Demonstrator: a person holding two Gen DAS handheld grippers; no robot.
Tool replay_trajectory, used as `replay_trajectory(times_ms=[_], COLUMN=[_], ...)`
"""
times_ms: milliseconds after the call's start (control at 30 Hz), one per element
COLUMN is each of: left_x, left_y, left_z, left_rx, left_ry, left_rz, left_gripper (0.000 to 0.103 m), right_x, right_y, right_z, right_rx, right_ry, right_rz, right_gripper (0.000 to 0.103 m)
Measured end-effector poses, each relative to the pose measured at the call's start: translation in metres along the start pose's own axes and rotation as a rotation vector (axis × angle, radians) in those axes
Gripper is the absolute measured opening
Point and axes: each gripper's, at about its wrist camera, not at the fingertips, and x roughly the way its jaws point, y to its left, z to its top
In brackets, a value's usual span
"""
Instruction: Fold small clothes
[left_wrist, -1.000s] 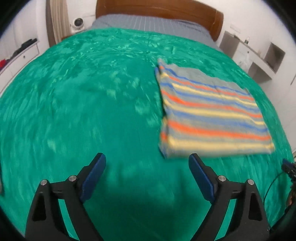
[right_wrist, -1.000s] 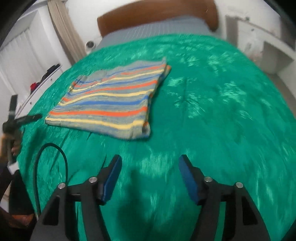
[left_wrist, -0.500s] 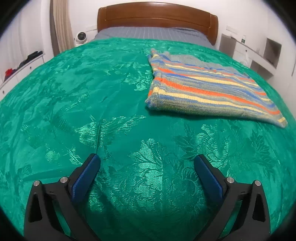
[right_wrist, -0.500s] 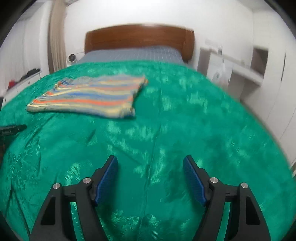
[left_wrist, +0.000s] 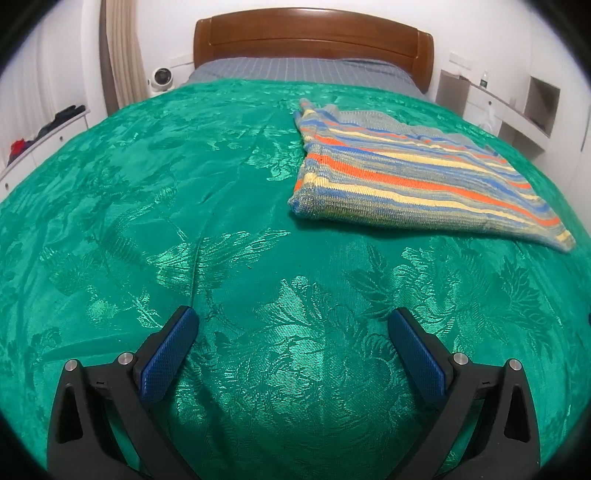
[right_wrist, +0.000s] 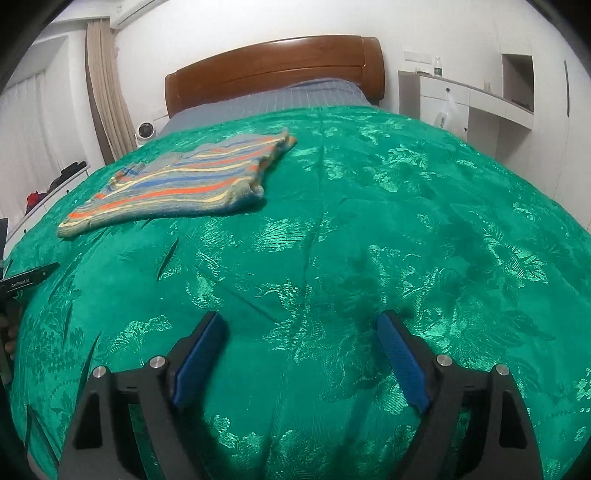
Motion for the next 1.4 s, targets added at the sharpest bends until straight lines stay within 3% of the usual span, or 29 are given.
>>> replay_trajectory(times_ms=[900,1400], left_x=[-0.001,0.0], left_y=[-0.01,-0.004], left_z=[-0.001,-0.001], left_rx=[0.026,0.011], left_ry=[-0.011,-0.016], left_rz=[0.049,0.018], left_gripper=[0.102,0.102], right_x=[0.001,0.001], right_y=[0.001,0.001], right_z=[-0.001,-0.001], right_rx=[-0.006,-0.007], right_ry=[-0.005,-0.005], right_rz=[-0.005,-0.005], right_gripper=[0.086,0.086])
